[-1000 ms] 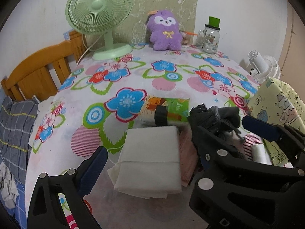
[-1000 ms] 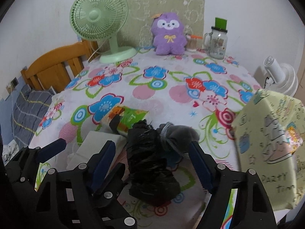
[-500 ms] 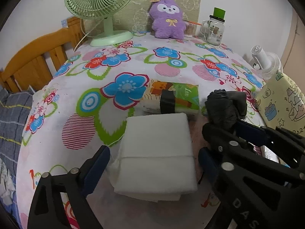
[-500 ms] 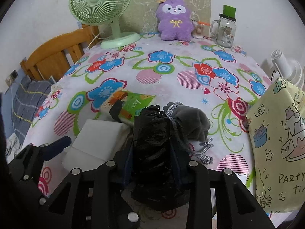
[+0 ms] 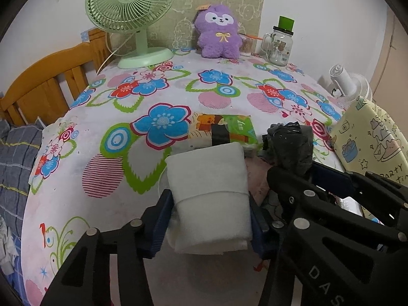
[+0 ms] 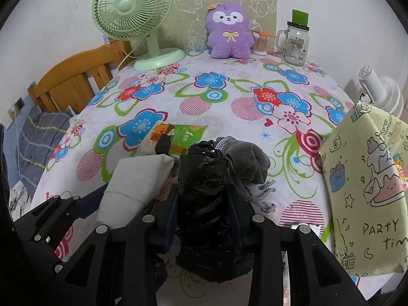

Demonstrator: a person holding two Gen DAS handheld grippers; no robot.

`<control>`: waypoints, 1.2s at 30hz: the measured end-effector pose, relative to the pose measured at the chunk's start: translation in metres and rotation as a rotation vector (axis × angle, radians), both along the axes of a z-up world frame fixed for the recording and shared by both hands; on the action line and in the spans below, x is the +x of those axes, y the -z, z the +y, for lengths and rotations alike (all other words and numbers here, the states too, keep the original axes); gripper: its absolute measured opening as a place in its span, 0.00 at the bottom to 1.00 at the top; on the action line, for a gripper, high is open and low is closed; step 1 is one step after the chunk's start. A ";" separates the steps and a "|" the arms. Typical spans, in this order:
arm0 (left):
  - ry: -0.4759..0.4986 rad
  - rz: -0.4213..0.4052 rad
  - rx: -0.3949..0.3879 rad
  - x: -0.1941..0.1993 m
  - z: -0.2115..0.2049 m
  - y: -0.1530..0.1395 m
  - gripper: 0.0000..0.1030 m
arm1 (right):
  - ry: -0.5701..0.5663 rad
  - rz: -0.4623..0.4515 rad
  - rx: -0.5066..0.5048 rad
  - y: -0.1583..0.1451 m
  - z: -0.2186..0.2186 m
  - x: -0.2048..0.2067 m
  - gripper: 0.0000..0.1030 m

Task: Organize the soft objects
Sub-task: 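Lift the white cloth and black bag and carry both toward the fabric box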

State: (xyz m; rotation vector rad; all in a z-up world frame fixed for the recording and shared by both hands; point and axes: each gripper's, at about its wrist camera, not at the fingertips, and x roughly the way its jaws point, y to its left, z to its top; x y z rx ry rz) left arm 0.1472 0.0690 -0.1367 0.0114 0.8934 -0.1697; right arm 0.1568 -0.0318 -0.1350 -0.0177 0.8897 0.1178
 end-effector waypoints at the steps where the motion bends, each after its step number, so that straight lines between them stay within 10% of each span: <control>1: 0.000 -0.003 -0.001 -0.002 -0.001 -0.001 0.51 | 0.000 -0.004 0.000 -0.001 0.000 -0.001 0.37; 36: -0.020 -0.223 0.022 -0.064 -0.037 -0.105 0.47 | -0.027 -0.222 0.032 -0.104 -0.032 -0.067 0.38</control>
